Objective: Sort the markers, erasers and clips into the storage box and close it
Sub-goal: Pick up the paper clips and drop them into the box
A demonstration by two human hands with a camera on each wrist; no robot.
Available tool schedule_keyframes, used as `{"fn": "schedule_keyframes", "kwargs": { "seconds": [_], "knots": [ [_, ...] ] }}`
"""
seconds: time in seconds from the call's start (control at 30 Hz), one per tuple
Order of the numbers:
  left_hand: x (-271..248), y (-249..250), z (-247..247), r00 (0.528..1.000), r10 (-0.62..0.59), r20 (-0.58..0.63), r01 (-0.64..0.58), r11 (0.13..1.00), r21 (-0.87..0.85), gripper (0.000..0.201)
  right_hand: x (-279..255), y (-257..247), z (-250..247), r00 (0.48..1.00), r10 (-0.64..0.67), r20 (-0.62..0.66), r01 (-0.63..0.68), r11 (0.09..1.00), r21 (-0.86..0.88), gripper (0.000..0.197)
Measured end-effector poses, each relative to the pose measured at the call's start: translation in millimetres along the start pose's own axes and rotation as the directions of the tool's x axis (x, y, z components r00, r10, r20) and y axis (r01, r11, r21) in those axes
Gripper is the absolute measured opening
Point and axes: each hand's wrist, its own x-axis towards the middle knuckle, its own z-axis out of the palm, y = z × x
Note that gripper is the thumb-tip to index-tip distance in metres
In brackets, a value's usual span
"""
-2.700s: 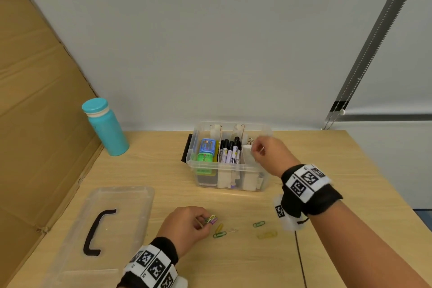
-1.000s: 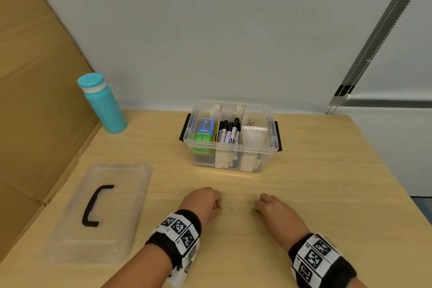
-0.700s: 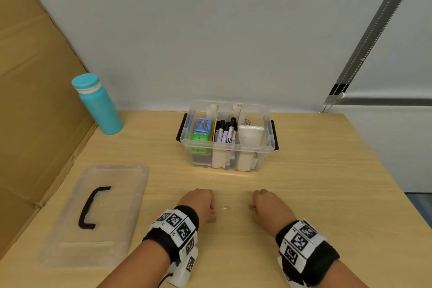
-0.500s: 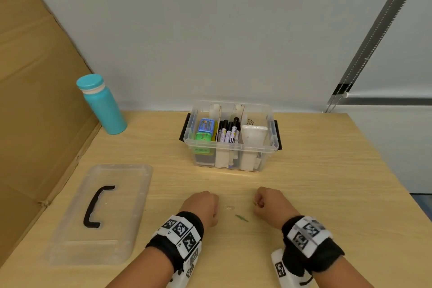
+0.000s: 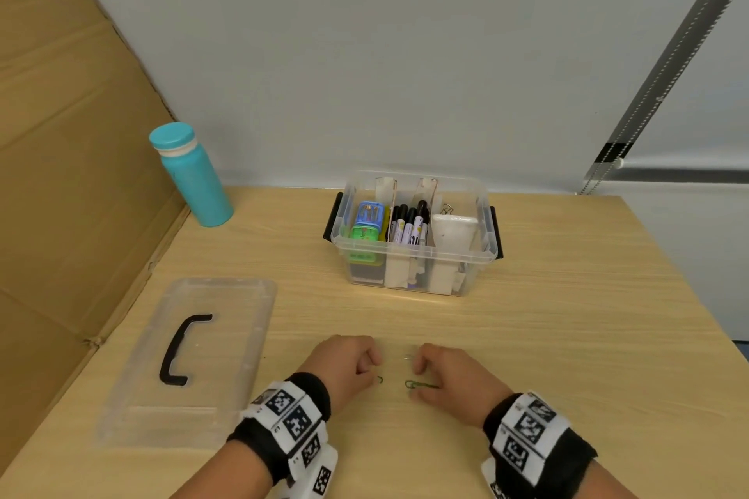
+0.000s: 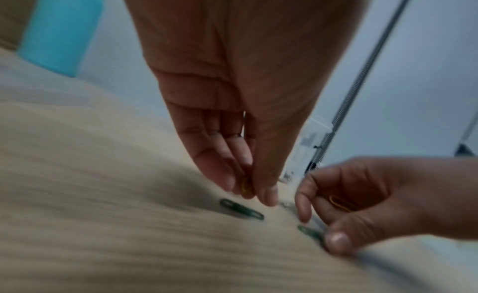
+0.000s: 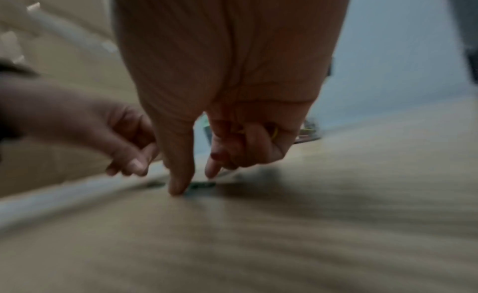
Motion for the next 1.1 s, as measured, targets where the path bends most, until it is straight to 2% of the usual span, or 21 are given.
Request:
{"fn": "schedule_keyframes", "kwargs": {
  "seconds": [0.1, 0.2, 0.3, 0.37, 0.43, 0.47, 0.5, 0.53, 0.57, 0.6, 0.63, 0.67, 0.7, 0.73, 0.77, 0.8, 0.83, 0.87, 0.9, 0.97, 1.1],
  "knots": [
    [4.8, 6.3, 4.5, 1.000, -0.017, 0.014, 0.015, 0.988, 0.154, 0.021, 3.1, -9.1, 5.8, 0.999, -0.037, -0.024, 0.033, 0.990, -0.134, 0.011],
    [9.9, 6.6, 4.0, 0.995, -0.099, 0.030, 0.093, 0.983, 0.158, 0.019, 3.0, -16.9, 8.8, 0.998, -0.054, -0.035, 0.045, 0.973, -0.227, 0.005],
    [15.0, 7.8, 2.6, 0.990, -0.121, 0.074, 0.106, 0.977, 0.183, 0.019, 3.0, -21.3, 13.8, 0.998, -0.056, -0.029, 0.042, 0.931, -0.364, 0.023],
    [15.6, 8.0, 2.7, 0.991, -0.109, 0.076, 0.092, 0.976, 0.198, 0.019, 2.9, -20.3, 10.4, 0.998, -0.059, -0.033, 0.047, 0.955, -0.293, 0.016],
    [15.0, 4.8, 4.5, 0.996, -0.082, 0.032, 0.074, 0.980, 0.185, 0.015, 4.7, -12.3, 2.3, 0.999, -0.020, -0.024, 0.019, 0.998, -0.058, 0.008],
    [14.4, 2.9, 5.5, 0.997, -0.076, 0.008, 0.074, 0.982, 0.173, 0.013, 4.9, -7.9, -1.7, 0.999, 0.028, -0.015, -0.026, 0.991, 0.133, 0.010],
    [13.9, 1.9, 5.3, 0.997, -0.074, -0.001, 0.073, 0.984, 0.165, 0.012, 3.9, -4.5, -5.2, 0.996, 0.090, 0.001, -0.083, 0.915, 0.394, 0.011],
    [14.0, 1.0, 4.9, 0.998, -0.069, 0.003, 0.068, 0.985, 0.158, 0.013, 2.3, -2.0, -7.7, 0.989, 0.145, 0.026, -0.125, 0.732, 0.670, 0.013],
    [13.8, 2.7, 2.9, 0.998, -0.068, 0.018, 0.064, 0.986, 0.153, 0.014, 0.3, -1.3, -10.6, 0.983, 0.168, 0.068, -0.140, 0.461, 0.876, 0.014],
    [13.6, 4.2, 0.9, 0.997, -0.061, 0.035, 0.055, 0.987, 0.151, 0.015, -2.4, -2.7, -14.4, 0.981, 0.167, 0.102, -0.138, 0.219, 0.966, 0.016],
    [12.6, 6.1, -1.9, 0.997, -0.060, 0.054, 0.052, 0.987, 0.150, 0.016, -4.2, -4.7, -17.4, 0.978, 0.172, 0.116, -0.132, 0.085, 0.988, 0.018],
    [12.2, 6.0, -3.7, 0.997, -0.059, 0.057, 0.050, 0.988, 0.144, 0.016, -4.8, -6.8, -19.5, 0.976, 0.184, 0.119, -0.130, 0.050, 0.990, 0.019],
    [10.8, 5.4, -5.2, 0.997, -0.058, 0.053, 0.051, 0.990, 0.129, 0.016, -4.2, -8.2, -21.1, 0.973, 0.204, 0.105, -0.128, 0.103, 0.986, 0.020],
    [8.7, 3.3, -5.7, 0.998, -0.051, 0.034, 0.047, 0.994, 0.101, 0.014, -3.2, -9.8, -22.0, 0.971, 0.229, 0.074, -0.129, 0.232, 0.964, 0.020],
    [6.7, 0.1, -6.0, 0.999, -0.054, 0.011, 0.053, 0.997, 0.060, 0.009, -1.0, -10.2, -21.4, 0.970, 0.243, 0.020, -0.125, 0.425, 0.897, 0.019],
    [2.8, -1.8, -7.4, 0.999, -0.047, -0.018, 0.047, 0.999, 0.007, 0.002, 1.4, -10.8, -20.7, 0.973, 0.223, -0.051, -0.106, 0.639, 0.762, 0.017],
    [-0.9, -4.8, -8.4, 0.997, -0.054, -0.047, 0.051, 0.997, -0.049, 0.007, 4.6, -10.1, -19.1, 0.978, 0.169, -0.125, -0.073, 0.832, 0.550, 0.013],
    [-5.1, -7.8, -9.7, 0.995, -0.062, -0.074, 0.053, 0.992, -0.114, 0.012, 8.7, -8.9, -16.3, 0.984, 0.093, -0.154, -0.044, 0.953, 0.300, 0.010],
    [-8.2, -11.1, -10.9, 0.992, -0.080, -0.099, 0.061, 0.983, -0.176, 0.013, 11.9, -9.6, -13.8, 0.990, 0.029, -0.140, -0.021, 0.998, 0.063, 0.011],
    [-13.6, -15.7, -14.5, 0.985, -0.102, -0.137, 0.066, 0.967, -0.246, 0.008, 16.5, -15.5, -12.7, 0.996, 0.011, -0.087, -0.031, 0.971, -0.235, 0.016],
    [-16.7, -24.8, -19.4, 0.973, -0.124, -0.196, 0.063, 0.954, -0.292, 0.015, 26.3, -24.7, -12.0, 0.997, 0.036, -0.063, -0.055, 0.942, -0.331, 0.018]
  ]
}}
